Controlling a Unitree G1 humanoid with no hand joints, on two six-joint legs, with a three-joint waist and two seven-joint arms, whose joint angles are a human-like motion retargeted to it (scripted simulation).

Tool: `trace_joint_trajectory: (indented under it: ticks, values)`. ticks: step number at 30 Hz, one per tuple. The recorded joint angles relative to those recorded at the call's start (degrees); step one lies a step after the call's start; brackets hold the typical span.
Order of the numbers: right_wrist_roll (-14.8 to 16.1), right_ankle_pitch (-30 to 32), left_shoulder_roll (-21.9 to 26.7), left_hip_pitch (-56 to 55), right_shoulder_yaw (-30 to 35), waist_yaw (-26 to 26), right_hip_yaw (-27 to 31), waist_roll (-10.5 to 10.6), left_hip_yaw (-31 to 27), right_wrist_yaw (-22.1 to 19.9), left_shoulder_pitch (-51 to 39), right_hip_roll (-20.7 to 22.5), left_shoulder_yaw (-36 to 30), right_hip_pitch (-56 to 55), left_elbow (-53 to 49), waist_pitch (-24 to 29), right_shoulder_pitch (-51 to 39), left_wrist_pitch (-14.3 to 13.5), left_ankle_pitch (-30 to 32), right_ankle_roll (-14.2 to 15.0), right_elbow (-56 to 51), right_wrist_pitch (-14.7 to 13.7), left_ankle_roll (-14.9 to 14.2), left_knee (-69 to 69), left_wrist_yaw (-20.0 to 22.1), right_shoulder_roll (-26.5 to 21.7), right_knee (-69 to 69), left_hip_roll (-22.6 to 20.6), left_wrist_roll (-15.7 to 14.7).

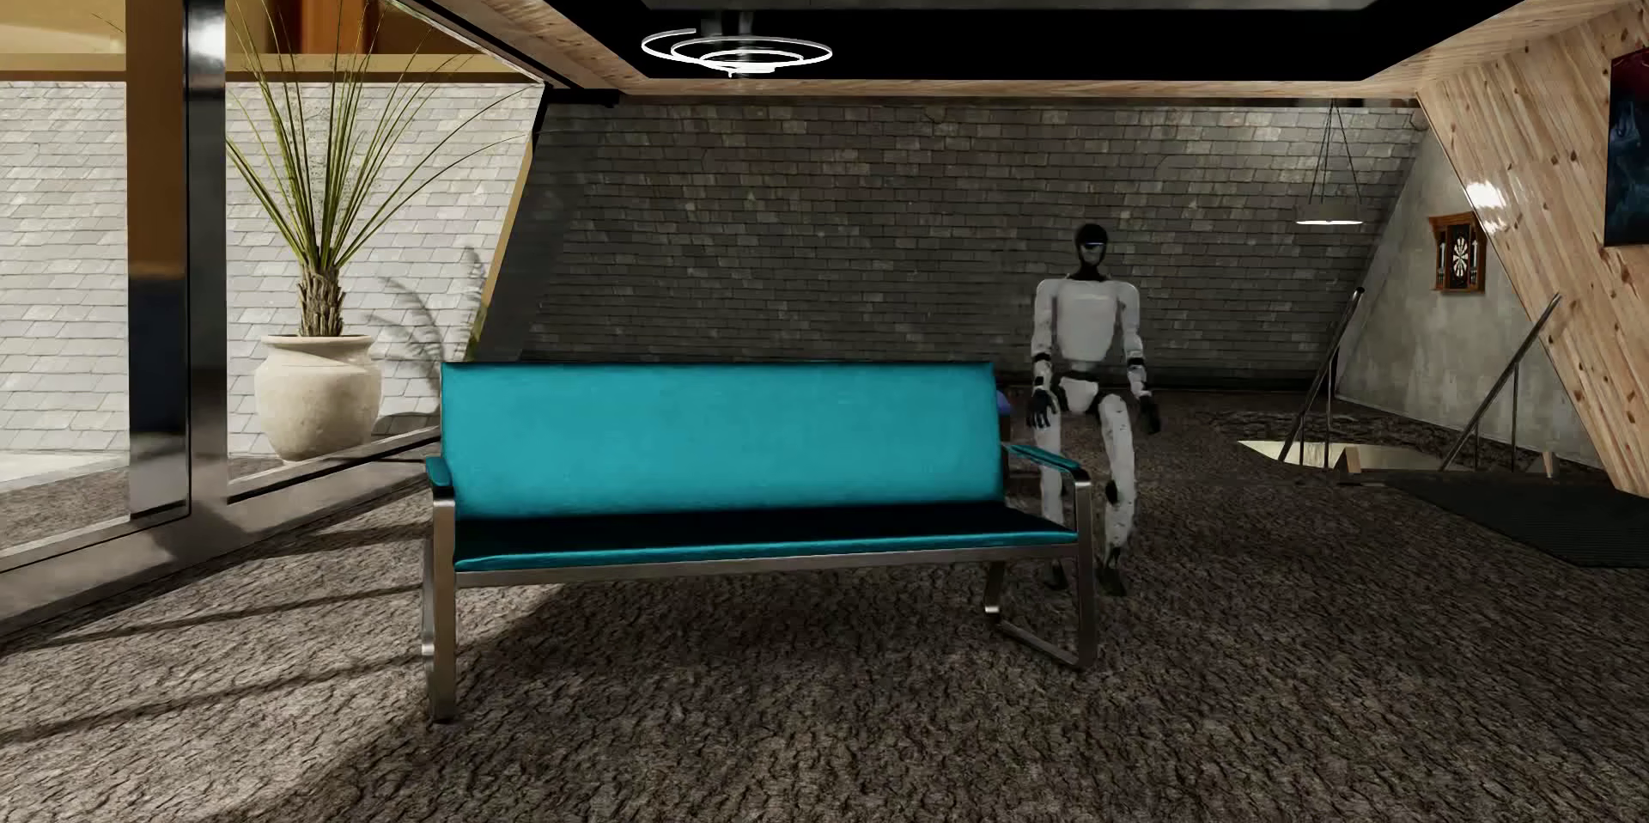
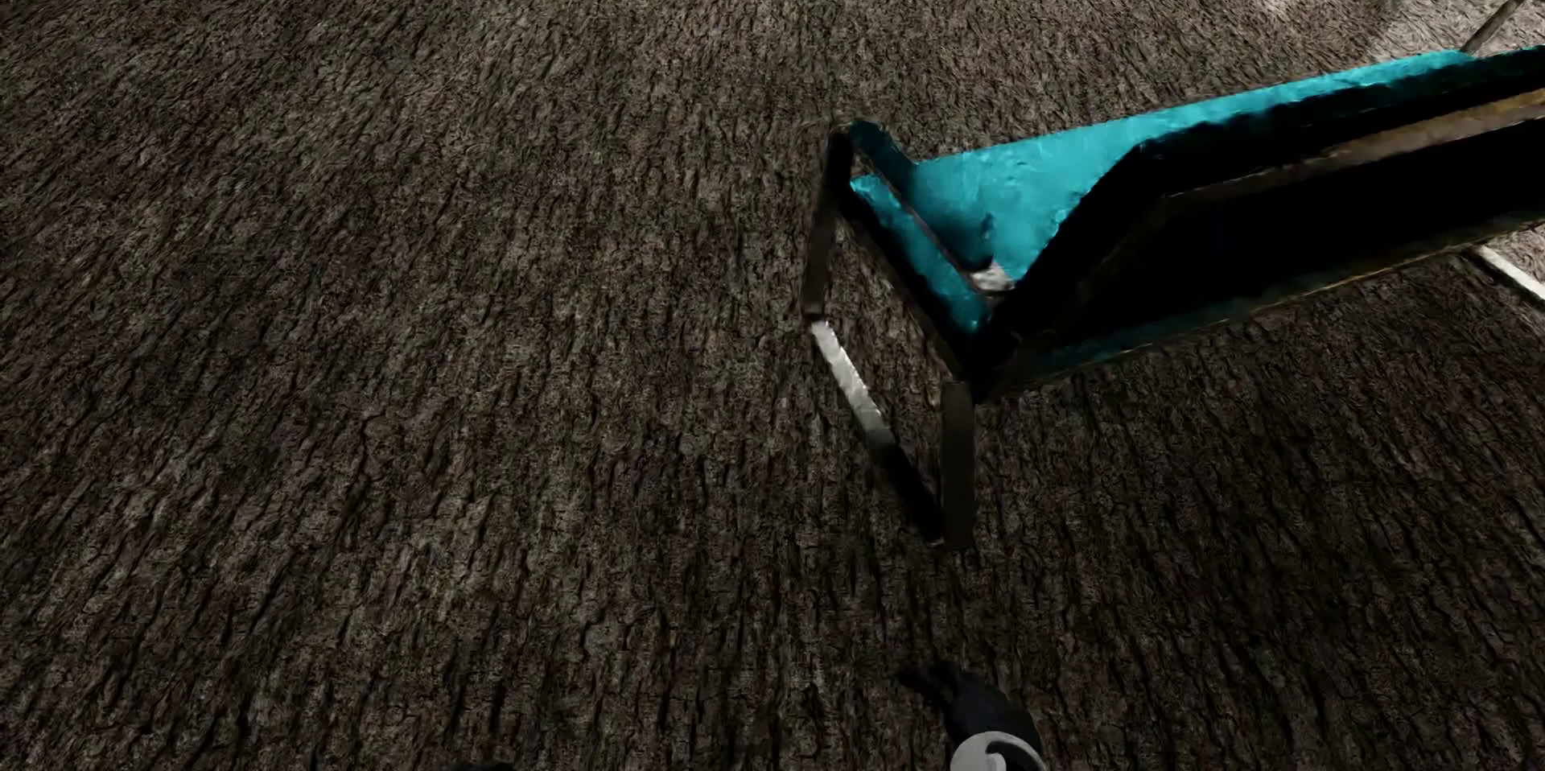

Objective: Go to the teal bench

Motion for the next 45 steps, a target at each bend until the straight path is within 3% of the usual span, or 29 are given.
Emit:
trace_joint_trajectory:
  ticks: [2, 3, 4, 6, 8, 9, 12, 14, 16, 17, 19, 21, 23, 25, 27, 29, 33, 36, 39, 41, 43, 45]
  values:
    - [-0.29, -0.86, -0.78, -0.89, 2.61, 0.80, 0.99, -0.67, 1.87, 0.85, -1.15, -0.30, 0.67, 3.11, 0.32, -0.56, -2.10, 0.28, 2.69, 0.08, -1.81, -2.19, 0.20, -17.97, -0.55, -0.53, -2.41, -2.83, 0.50]
    - [-0.45, -1.09, -1.39, -0.77, 4.14, 1.03, 1.61, -1.05, 1.76, 1.46, -1.34, -0.34, 1.49, 4.64, 0.56, -0.90, -3.02, 0.59, 5.21, 0.10, -2.49, -3.03, -2.52, -27.00, -0.66, -0.53, -3.69, -4.47, 0.56]
    - [-0.50, -1.20, -2.11, -0.12, 5.53, 1.18, 2.33, -1.43, 1.18, 2.08, -1.32, -0.40, 2.42, 6.18, 0.79, -1.24, -3.75, 0.84, 6.64, 0.10, -3.00, -3.63, -3.23, -35.42, -0.69, -0.37, -4.96, -6.13, 0.57]
    - [-0.23, -2.13, -3.06, -0.52, 7.68, 1.44, 3.86, -2.07, -1.48, 2.88, -0.80, -0.29, 3.68, 9.02, 1.40, -1.67, -4.15, 1.10, 6.22, 0.13, -3.79, -4.31, -7.86, -40.13, -0.95, 0.51, -5.40, -7.94, 1.02]
    - [0.25, -1.58, -4.07, 1.26, 8.87, 1.66, 5.07, -2.87, -1.32, 2.98, -0.21, -1.35, 3.75, 12.52, 2.96, -2.10, -2.79, 1.28, 13.62, 0.26, -4.35, -4.50, -1.34, -38.54, -1.82, 1.02, -5.51, -9.25, 2.30]
    - [0.37, 0.10, -4.58, 2.95, 9.11, 1.76, 5.68, -3.54, -0.77, 2.86, 0.14, -2.24, 3.89, 13.85, 4.08, -2.41, -1.59, 1.56, 16.12, 0.55, -4.03, -3.95, 0.40, -38.04, -2.17, 1.27, -4.70, -9.79, 2.95]
    - [-0.48, 10.69, -5.81, 7.76, 9.27, 1.75, 7.58, -6.18, 2.44, 3.24, 0.52, -5.77, 4.11, 14.42, 8.25, -3.56, 2.95, 2.51, 12.24, 1.70, -0.65, 0.54, 1.77, -36.85, -3.41, 1.36, 1.54, -11.79, 4.82]
    - [-2.30, 18.48, -6.26, 10.01, 11.76, 1.84, 8.44, -7.47, 4.53, 5.43, 0.18, -8.29, 3.58, 10.93, 9.54, -3.93, 4.93, 1.88, 8.72, 6.29, 1.37, 1.10, 4.65, -35.06, -4.26, -0.85, 11.69, -13.31, 6.10]
    - [-3.47, 26.35, -7.24, 10.41, 13.69, 2.06, 8.05, -8.61, 7.00, 7.91, -1.54, -12.21, 2.33, 2.97, 9.43, -3.53, 6.33, 0.93, 4.03, 15.29, 0.76, -0.59, 6.85, -30.38, -4.18, -5.33, 28.32, -14.91, 6.84]
    - [-2.63, 29.58, -7.41, 10.97, 12.87, 2.08, 8.08, -9.29, 8.60, 8.83, -2.34, -14.74, 1.92, -1.68, 10.37, -3.16, 7.23, -0.68, 1.71, 16.91, -0.32, -1.14, 7.17, -28.53, -3.02, -7.67, 36.56, -15.81, 7.14]
    - [0.62, 23.34, -7.42, 14.03, 9.06, 1.80, 9.00, -10.44, 11.04, 7.73, -4.49, -17.56, 1.49, -10.10, 11.70, -2.33, 8.37, -2.26, -1.77, 14.48, -1.49, 0.39, 7.44, -27.62, -0.74, -9.44, 47.31, -17.50, 8.05]
    - [3.71, 15.35, -7.35, 17.32, 4.86, 1.03, 9.47, -10.83, 11.70, 4.03, -6.69, -17.63, 1.07, -16.59, 11.76, -1.73, 9.33, -1.71, -4.65, 12.13, -2.88, 2.81, 7.53, -27.34, 0.19, -8.95, 47.91, -18.47, 8.41]
    - [5.94, 8.41, -6.59, 20.12, 2.65, -0.24, 8.95, -10.52, 11.27, 2.37, -9.05, -17.08, 0.02, -21.51, 10.66, -1.43, 10.58, -2.61, -7.31, 9.63, -5.28, 2.64, 7.37, -27.17, -0.15, -8.27, 39.73, -18.54, 7.92]
    - [6.53, 6.01, -5.03, 23.34, 2.36, -1.66, 6.46, -9.93, 10.48, 2.50, -10.84, -17.61, -2.28, -23.79, 8.51, -1.33, 11.47, -4.54, -9.03, 6.73, -6.87, 1.79, 6.90, -28.83, -0.14, -7.33, 24.20, -18.39, 7.41]
    - [6.27, 11.30, -3.54, 26.75, 1.86, -2.82, 3.96, -9.31, 9.55, 2.17, -12.24, -17.03, -4.64, -24.14, 6.69, -1.50, 12.35, -5.42, -9.73, 5.20, -7.18, 2.00, 6.32, -31.59, -0.09, -5.43, 6.09, -18.38, 6.58]
    - [5.35, 15.38, -2.76, 30.07, 1.13, -3.54, 3.96, -8.66, 8.50, 1.12, -13.24, -15.54, -6.32, -23.51, 5.87, -1.76, 13.38, -5.06, -10.32, 8.06, -6.50, 2.97, 5.69, -33.81, -0.38, -3.15, -8.10, -18.52, 5.45]
    - [2.38, 24.54, -3.17, 36.38, 1.72, -4.45, 4.67, -7.20, 5.71, 2.41, -11.85, -13.20, -5.58, -20.68, 5.79, -1.99, 14.23, -2.69, -8.28, 4.58, -1.91, 4.85, 4.24, -33.14, 0.73, 0.20, -8.44, -16.98, 3.04]
    - [0.52, 18.96, -3.83, 36.69, 1.99, -4.44, 2.44, -4.96, 4.07, 5.72, -7.88, -10.74, -3.83, -16.43, 7.68, -2.33, 12.84, -0.44, 3.24, 2.17, 2.18, 4.59, 1.69, -25.50, -0.48, 1.28, -5.48, -12.87, 2.13]
    - [0.00, 12.62, -0.32, 28.19, 1.69, -3.98, -0.71, -3.23, 2.25, 4.61, -5.73, -8.76, -7.54, -12.32, 7.63, -2.12, 11.54, -3.06, 17.02, 1.36, 0.77, 1.79, -0.24, -4.23, -8.39, 1.60, -2.60, -7.03, 6.17]
    - [-0.79, 8.55, 1.56, 19.65, 3.26, -3.17, -3.37, -1.85, 1.11, 3.69, -4.68, -6.95, -6.00, -9.43, 5.65, -1.45, 9.54, -2.85, 25.19, 1.07, 0.07, 0.48, -4.02, 11.39, -7.82, 1.38, -0.76, -0.84, 6.86]
    - [-1.64, 5.15, 0.53, 11.15, 4.07, -2.10, -5.51, -0.72, -1.85, 2.31, -3.53, -5.31, -1.86, -5.95, 3.85, -0.79, 6.77, -0.46, 15.67, 1.03, 0.68, -0.51, -3.08, 19.97, -2.50, 0.28, 0.30, 0.62, 4.44]
    - [-1.34, 2.57, -0.33, 4.68, 3.64, -0.99, -6.38, -0.34, -1.80, 0.45, -2.50, -4.37, 0.92, -2.66, 2.51, -0.56, 3.78, 0.34, 8.74, 1.19, 0.38, -0.74, -0.97, 18.36, 0.24, -0.59, 0.85, 0.56, 2.02]
